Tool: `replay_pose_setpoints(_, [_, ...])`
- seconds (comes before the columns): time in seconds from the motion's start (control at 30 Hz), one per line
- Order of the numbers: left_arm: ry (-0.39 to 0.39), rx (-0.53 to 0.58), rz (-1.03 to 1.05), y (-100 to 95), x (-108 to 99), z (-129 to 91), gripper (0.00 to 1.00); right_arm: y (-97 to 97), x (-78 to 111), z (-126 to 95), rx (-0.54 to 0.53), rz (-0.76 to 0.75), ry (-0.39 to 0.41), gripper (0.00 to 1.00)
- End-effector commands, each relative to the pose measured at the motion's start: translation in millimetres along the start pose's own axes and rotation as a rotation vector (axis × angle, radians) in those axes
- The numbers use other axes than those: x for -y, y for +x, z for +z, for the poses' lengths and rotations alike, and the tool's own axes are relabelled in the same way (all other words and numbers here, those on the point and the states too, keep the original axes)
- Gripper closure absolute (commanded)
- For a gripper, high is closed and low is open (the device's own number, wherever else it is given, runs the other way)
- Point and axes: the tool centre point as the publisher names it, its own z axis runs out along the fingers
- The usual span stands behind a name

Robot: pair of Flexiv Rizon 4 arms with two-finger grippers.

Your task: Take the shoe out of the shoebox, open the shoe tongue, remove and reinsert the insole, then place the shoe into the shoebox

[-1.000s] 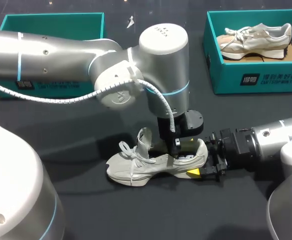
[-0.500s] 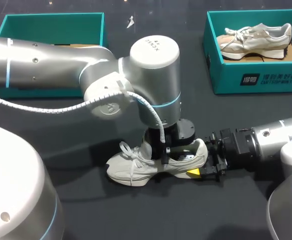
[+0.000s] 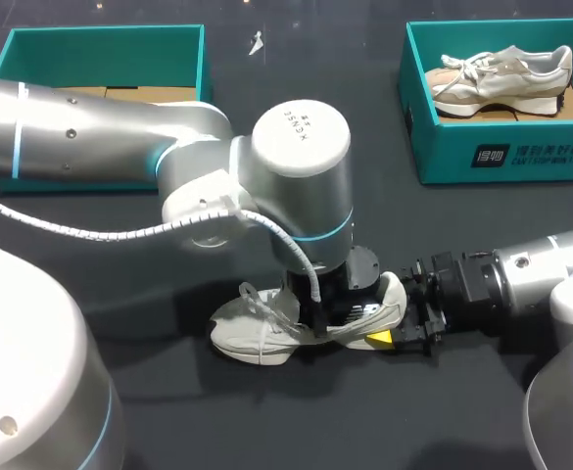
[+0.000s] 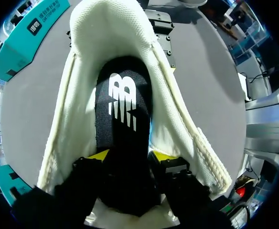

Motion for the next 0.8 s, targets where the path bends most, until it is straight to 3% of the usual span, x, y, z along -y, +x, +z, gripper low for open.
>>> replay_pose_setpoints(0.03, [-0.018,0.046,-0.004,3.2,7,17,0.49,1.5,-1.1,-1,0.001,-0.001,0.003,1.0])
replay_pose_setpoints(0.27, [-0.038,0.086,-0.047,-12.3,11,28,0.55,1.5,-1.1,-1,0.001,-0.001,0.003,1.0])
replay_pose_setpoints(0.47, [-0.029,0.104,-0.068,-21.9,6,24,0.86,1.5,-1.1,-1,0.001,-0.001,0.003,1.0])
replay_pose_setpoints(0.5, [-0.026,0.104,-0.071,-22.9,5,23,1.0,1.5,-1.1,-1,0.001,-0.001,0.003,1.0])
replay_pose_setpoints(0.8, [-0.002,0.067,-0.085,-23.3,-1,14,1.0,1.5,-1.1,-1,0.001,-0.001,0.003,1.0])
